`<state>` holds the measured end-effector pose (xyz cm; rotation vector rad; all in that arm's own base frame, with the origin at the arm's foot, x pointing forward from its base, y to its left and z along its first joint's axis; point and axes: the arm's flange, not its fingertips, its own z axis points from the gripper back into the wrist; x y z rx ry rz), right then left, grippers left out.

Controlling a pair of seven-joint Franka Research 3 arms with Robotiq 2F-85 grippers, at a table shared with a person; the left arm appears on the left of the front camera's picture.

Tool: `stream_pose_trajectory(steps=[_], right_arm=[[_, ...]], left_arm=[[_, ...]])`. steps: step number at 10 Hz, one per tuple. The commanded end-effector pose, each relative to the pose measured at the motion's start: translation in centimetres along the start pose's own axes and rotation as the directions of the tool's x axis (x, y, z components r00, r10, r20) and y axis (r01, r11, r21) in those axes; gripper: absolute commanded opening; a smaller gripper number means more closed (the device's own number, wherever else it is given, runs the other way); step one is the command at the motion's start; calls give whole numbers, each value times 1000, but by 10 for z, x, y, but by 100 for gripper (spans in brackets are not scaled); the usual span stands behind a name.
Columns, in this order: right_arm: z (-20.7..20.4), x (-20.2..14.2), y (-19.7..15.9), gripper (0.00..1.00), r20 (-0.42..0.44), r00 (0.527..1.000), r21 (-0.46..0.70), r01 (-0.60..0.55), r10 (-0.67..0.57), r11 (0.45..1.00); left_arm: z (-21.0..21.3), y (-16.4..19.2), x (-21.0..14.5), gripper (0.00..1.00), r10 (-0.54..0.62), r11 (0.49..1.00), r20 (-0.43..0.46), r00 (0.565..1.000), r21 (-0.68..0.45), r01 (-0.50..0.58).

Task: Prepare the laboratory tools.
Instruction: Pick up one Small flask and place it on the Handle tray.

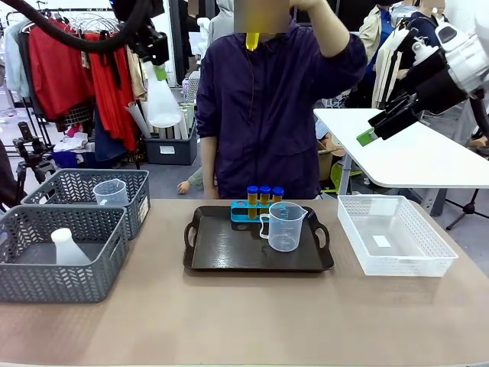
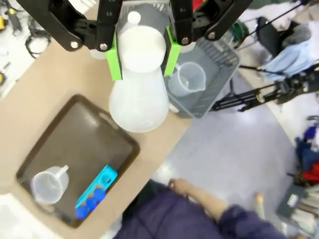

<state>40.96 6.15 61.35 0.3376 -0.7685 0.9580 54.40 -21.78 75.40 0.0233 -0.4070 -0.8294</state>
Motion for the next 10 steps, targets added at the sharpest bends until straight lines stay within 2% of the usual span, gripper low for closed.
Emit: stream_pose_trajectory(steps=[1,3,4,8,10], right_arm=[[-1,0,-2,100,26,1000,13,-5,5,1000],[-1,0,-2,100,26,1000,13,-5,5,1000],[-1,0,-2,100,26,1000,13,-5,5,1000],[-1,0,-2,100,26,1000,13,-5,5,1000],[-1,0,-2,100,26,1000,13,-5,5,1000]], left_arm=[[-8,-6,-7,0,-35,999,50,998,-39,37],[-15,-8,-6,0,-39,998,98,994,-46,43],[-11,-9,7,0,-20,999,33,999,-31,21],[-17,-9,7,0,-24,999,45,999,-38,26],[-23,-17,3,0,-70,996,21,997,-49,71]])
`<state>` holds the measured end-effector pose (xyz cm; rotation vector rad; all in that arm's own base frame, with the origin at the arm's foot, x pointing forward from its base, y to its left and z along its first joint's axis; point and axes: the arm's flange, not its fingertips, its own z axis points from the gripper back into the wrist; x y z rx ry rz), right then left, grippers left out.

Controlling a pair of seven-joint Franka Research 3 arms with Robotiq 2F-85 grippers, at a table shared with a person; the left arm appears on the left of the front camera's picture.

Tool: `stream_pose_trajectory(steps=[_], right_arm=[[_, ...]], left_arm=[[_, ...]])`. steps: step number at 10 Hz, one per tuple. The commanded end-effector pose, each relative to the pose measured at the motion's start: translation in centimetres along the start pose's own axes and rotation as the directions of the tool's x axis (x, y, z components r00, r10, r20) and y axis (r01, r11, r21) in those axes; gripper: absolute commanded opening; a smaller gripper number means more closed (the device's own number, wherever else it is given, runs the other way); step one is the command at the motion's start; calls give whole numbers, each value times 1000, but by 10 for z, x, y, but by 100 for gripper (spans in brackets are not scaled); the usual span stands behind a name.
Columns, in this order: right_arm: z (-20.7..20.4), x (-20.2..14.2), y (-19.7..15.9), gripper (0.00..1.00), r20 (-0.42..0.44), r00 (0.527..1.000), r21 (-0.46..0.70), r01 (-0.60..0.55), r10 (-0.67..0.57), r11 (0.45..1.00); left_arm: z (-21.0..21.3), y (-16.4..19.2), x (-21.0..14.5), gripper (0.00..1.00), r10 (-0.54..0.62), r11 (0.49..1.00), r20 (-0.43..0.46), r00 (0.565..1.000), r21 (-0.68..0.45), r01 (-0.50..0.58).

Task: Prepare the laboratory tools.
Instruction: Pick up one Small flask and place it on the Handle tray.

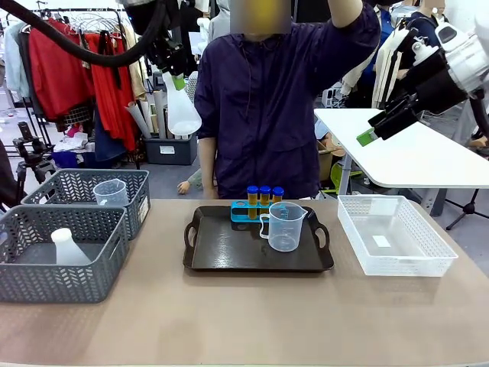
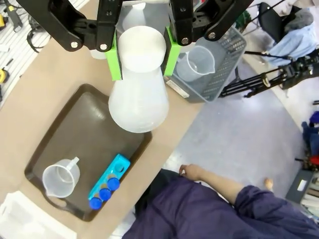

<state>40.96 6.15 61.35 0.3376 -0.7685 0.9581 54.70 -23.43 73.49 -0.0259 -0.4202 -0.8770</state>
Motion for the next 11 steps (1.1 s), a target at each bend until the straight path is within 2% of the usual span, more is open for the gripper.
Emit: stream_pose_trajectory(steps=[1,4,8,11], right_arm=[[-1,0,-2,100,26,1000,13,-5,5,1000],[-1,0,-2,100,26,1000,13,-5,5,1000],[-1,0,-2,100,26,1000,13,-5,5,1000],[-1,0,-2,100,26,1000,13,-5,5,1000]], left_arm=[[-9,-9,-4,0,-37,999,-24,999,-19,37],[-57,-21,-4,0,-69,994,-90,994,-92,61],[-106,-32,-15,0,-80,978,-133,988,-200,53],[-117,-35,-18,0,-79,970,-139,987,-239,44]])
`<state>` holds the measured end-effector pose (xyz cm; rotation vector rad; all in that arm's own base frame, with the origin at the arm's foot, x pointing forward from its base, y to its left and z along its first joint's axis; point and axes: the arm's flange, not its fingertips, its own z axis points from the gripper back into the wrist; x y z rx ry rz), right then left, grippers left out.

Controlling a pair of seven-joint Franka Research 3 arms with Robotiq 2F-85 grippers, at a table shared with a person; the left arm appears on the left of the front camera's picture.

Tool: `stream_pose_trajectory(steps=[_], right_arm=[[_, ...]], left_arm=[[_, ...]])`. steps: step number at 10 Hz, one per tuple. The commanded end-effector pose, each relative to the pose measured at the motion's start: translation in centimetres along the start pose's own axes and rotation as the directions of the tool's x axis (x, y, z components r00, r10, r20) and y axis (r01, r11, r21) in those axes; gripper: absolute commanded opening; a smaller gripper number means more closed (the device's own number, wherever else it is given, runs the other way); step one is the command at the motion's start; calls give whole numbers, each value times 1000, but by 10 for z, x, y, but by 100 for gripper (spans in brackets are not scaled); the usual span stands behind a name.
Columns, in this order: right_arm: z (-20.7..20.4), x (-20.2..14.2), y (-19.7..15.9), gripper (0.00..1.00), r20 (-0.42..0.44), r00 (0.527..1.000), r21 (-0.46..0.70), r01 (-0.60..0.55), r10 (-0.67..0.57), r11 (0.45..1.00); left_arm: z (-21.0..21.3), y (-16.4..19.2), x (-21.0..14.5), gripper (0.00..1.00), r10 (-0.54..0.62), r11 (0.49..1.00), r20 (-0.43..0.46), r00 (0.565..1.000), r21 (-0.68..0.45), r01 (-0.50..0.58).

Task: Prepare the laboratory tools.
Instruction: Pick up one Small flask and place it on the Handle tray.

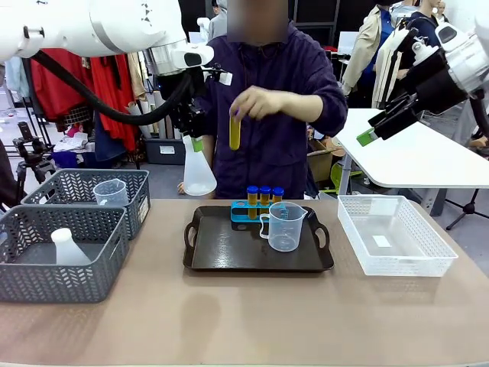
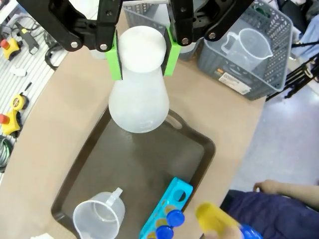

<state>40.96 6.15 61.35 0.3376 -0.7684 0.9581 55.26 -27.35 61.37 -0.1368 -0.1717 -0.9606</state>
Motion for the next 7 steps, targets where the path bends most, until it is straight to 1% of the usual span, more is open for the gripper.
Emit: stream_pose_trajectory(steps=[1,7], right_arm=[[-1,0,-2,100,26,1000,13,-5,5,1000],[-1,0,-2,100,26,1000,13,-5,5,1000]], left_arm=[[5,2,-7,0,-16,1000,18,1000,-24,17],[10,5,-10,0,-10,1000,28,1000,-14,11]])
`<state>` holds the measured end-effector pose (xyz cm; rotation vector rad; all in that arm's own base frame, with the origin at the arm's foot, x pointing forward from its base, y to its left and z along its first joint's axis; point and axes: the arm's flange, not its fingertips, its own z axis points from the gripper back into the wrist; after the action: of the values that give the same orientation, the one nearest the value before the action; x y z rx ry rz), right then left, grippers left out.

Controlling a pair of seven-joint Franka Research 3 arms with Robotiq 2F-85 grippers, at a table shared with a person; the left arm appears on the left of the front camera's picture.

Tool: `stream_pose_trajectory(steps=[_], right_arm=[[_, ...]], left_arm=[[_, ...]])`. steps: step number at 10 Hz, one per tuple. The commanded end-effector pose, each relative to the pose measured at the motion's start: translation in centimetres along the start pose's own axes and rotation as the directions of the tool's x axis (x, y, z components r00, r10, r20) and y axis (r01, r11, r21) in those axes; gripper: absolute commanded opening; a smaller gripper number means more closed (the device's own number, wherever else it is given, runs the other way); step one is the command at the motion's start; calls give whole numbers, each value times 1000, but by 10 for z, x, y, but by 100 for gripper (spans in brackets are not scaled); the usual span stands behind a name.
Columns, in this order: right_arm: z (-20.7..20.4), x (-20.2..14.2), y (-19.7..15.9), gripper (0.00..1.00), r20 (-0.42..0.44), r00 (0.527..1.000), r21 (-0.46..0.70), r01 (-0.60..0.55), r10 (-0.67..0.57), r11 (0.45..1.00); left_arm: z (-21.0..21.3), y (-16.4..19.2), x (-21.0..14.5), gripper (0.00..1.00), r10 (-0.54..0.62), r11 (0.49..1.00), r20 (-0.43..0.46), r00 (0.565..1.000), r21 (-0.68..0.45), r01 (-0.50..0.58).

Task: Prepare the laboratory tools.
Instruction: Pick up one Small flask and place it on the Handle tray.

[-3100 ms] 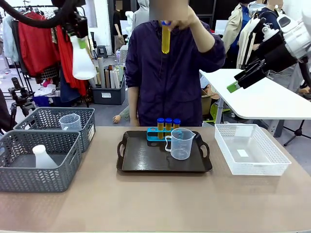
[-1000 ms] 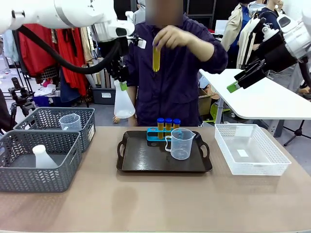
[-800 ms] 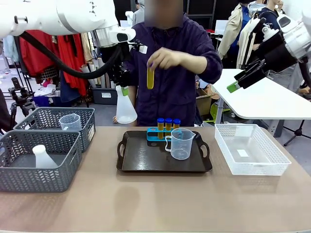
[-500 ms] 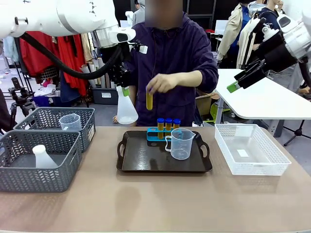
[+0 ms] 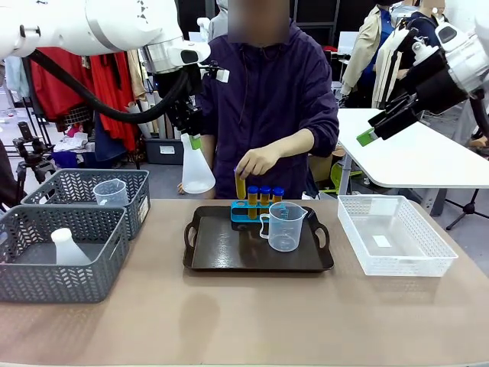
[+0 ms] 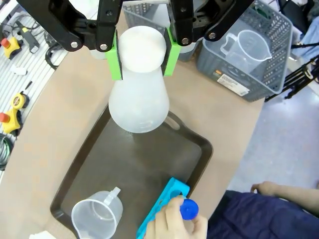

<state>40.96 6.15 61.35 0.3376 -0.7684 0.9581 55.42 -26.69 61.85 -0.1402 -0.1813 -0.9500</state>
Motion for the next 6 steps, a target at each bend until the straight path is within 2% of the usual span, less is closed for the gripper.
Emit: stream_pose_trajectory(steps=[1,3,4,6], right_arm=[[-1,0,-2,100,26,1000,13,-5,5,1000],[-1,0,-2,100,26,1000,13,-5,5,1000],[-1,0,-2,100,26,1000,13,-5,5,1000],[-1,0,-2,100,26,1000,13,-5,5,1000]], left_arm=[[0,0,0,0,0,1000,-1,1000,0,0],[-1,0,0,0,0,1000,-1,1000,0,0],[7,2,-9,0,-20,1000,-19,1000,8,20],[16,8,-23,0,9,999,-15,1000,45,-8]])
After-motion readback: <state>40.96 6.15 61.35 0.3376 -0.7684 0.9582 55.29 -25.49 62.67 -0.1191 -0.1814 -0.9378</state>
